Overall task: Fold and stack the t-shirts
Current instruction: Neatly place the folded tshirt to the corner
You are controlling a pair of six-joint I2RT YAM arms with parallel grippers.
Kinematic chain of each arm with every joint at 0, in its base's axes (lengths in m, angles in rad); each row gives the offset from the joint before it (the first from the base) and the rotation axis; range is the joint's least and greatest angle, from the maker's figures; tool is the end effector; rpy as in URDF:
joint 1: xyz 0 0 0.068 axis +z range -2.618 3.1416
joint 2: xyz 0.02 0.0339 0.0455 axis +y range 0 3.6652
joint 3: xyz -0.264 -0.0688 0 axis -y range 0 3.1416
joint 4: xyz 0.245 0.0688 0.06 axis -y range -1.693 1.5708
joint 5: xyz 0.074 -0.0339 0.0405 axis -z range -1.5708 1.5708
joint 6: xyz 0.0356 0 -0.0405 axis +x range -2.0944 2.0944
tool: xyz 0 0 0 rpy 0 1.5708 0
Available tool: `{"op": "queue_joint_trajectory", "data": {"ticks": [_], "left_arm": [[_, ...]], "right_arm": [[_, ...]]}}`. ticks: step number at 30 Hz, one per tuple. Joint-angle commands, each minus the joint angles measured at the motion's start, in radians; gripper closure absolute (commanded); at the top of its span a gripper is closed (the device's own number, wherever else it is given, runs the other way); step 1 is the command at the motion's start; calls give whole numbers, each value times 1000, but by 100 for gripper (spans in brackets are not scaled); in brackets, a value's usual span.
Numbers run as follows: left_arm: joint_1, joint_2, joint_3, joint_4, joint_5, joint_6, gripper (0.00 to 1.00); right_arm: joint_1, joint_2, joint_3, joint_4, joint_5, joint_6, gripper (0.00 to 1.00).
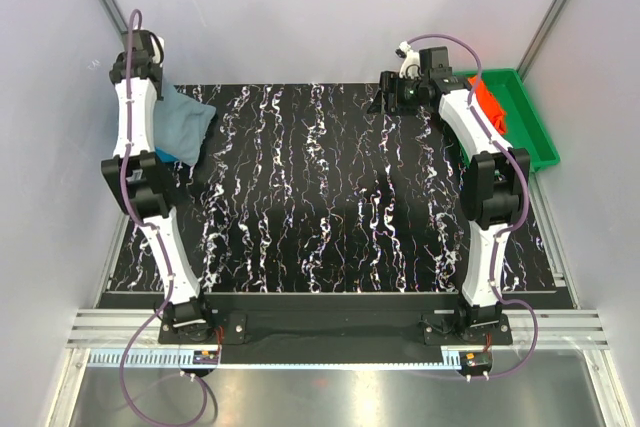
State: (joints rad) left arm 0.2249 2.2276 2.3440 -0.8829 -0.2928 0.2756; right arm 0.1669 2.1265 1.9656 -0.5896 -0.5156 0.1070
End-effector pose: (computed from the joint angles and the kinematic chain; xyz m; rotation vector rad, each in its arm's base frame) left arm 0.4807 0.1205 0.3357 -0.0884 2.3704 0.5876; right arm 0.4778 0.0983 0.2862 -0.3320 2.2880 0.7363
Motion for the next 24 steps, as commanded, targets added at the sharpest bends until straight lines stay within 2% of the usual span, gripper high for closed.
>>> {"op": "queue_joint_trajectory", "data": {"ticks": [1,8,24], "left_arm": [[4,26,21,91,-118,37,100],[5,116,26,148,-258,102,100],[34,216,-15,200,-385,185,100]], "right_arm": [[-7,-82,-10,30,5,-23,21],[-7,-115,-57,27,17,-38,21],[-7,-149,-108,28,38,-53,21]]}}
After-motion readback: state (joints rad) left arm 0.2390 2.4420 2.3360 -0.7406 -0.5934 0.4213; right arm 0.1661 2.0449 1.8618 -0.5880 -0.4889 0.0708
